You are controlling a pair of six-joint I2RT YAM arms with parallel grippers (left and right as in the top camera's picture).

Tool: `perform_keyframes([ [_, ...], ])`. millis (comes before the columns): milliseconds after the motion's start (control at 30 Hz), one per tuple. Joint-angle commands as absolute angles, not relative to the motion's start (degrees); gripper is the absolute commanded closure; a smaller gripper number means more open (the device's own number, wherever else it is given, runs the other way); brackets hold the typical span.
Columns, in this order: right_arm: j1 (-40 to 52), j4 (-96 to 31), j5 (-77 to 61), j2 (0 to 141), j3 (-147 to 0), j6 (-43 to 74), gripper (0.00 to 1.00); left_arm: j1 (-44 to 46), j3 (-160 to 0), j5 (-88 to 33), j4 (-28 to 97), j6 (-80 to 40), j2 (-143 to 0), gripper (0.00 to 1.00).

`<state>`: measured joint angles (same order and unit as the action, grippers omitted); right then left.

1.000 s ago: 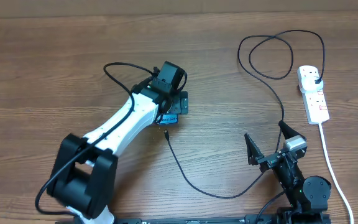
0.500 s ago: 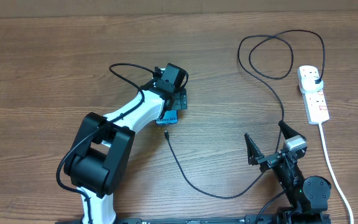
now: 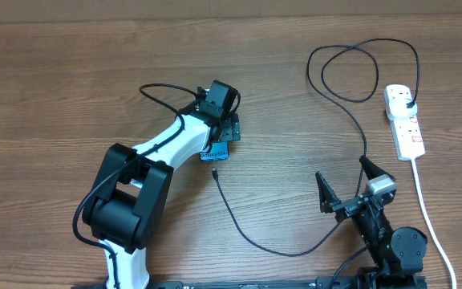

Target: Plug charger to phone and switch on socket

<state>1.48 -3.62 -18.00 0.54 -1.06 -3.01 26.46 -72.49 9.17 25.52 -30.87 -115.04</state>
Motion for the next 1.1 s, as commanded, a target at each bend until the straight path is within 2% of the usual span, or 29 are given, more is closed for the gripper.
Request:
perform_keyframes([
  [0, 1.2, -3.3, -17.6, 0.2, -0.5, -3.1, 0.00, 25.4, -72.8, 6.1, 25.9, -32.9, -117.6, 0.06],
  [133, 1.2, -3.3, -17.6, 0.2, -0.5, -3.1, 0.00, 24.9, -72.8, 5.9, 27.7, -35.3, -117.6, 0.01],
  [467, 1.2, -3.2, -17.8, 0.2, -0.5, -3.1, 0.00, 23.7, -72.8, 2.9, 28.7, -34.7, -117.6, 0.00],
  [733, 1.2, -1.5, -26.6, 0.2, -2.1, 0.1, 0.00, 23.8, -72.8, 2.9, 28.4, -34.7, -117.6, 0.00],
  [900, 1.1, -11.1, -21.3, 7.5, -21.3, 0.4, 0.00, 23.8, -72.8, 2.9, 28.3, -34.8, -117.6, 0.00],
  [967, 1.1, -18.1, -19.0, 16.7, -34.2, 0.4, 0.00, 23.8, -72.8, 2.9, 28.3, -34.7, -117.6, 0.00],
  [1067, 1.1, -25.9, -17.1, 26.1, -45.5, 0.4, 0.00, 23.8, -72.8, 2.9, 28.4, -34.8, -117.6, 0.00],
])
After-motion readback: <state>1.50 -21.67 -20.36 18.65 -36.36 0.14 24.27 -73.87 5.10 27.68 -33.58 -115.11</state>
